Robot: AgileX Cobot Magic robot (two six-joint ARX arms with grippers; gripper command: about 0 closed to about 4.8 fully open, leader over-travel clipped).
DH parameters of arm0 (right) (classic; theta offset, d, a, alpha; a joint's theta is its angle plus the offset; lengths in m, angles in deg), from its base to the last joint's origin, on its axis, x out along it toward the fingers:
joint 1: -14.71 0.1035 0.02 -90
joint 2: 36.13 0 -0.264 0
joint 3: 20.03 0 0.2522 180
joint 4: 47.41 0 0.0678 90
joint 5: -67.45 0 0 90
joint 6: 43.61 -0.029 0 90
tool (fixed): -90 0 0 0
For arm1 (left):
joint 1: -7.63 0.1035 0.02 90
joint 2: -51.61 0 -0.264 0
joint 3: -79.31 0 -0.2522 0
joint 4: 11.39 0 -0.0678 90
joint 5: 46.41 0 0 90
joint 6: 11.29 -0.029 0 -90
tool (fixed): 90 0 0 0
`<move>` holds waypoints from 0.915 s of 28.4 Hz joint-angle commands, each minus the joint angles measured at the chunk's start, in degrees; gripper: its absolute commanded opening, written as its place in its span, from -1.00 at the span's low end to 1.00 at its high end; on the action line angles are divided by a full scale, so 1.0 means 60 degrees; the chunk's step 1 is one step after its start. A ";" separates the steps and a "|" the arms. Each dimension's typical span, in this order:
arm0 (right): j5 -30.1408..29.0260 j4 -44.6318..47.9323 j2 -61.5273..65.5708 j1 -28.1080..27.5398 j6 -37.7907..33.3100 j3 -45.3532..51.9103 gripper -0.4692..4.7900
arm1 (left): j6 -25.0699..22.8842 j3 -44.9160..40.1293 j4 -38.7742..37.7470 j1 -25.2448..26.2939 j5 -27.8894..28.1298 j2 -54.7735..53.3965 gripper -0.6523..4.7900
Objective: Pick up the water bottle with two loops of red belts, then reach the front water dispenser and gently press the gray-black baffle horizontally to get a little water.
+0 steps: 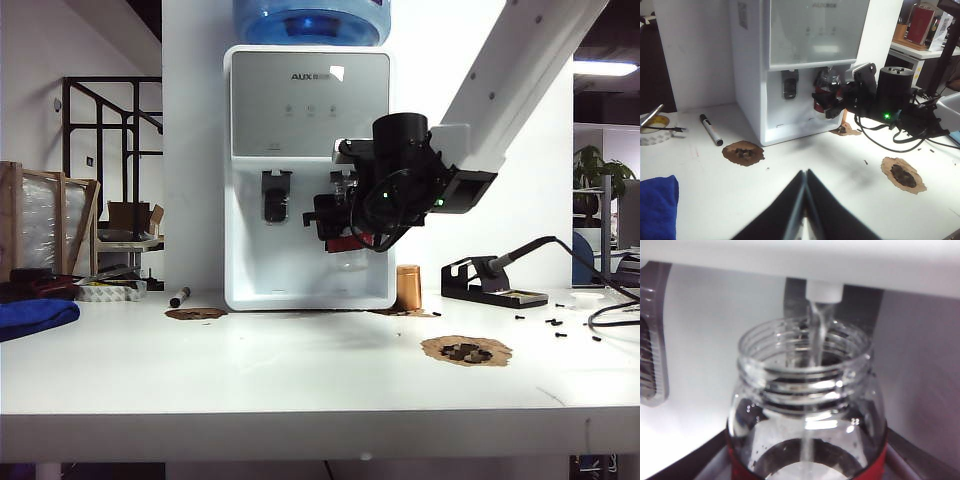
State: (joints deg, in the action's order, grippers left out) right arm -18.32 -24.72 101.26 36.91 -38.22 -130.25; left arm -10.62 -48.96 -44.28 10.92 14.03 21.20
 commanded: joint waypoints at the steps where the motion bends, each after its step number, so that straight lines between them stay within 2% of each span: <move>1: -0.0062 0.0233 -0.0062 -0.0040 0.0087 -0.0127 -0.83 | 0.0029 0.0047 0.0047 0.0004 -0.0036 -0.0015 -0.78; 20: -0.0058 0.0233 -0.0004 -0.0095 0.0098 -0.0178 -0.83 | 0.0029 0.0047 0.0047 0.0004 -0.0051 -0.0015 -0.78; 26: 0.0138 0.0266 -0.0007 -0.0095 0.0113 -0.0175 -0.83 | 0.0029 0.0047 0.0051 0.0004 -0.0332 -0.0015 -0.78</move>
State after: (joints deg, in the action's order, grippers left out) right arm -18.38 -24.94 101.58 36.67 -37.58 -130.67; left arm -10.64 -48.96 -44.26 10.92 12.52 21.20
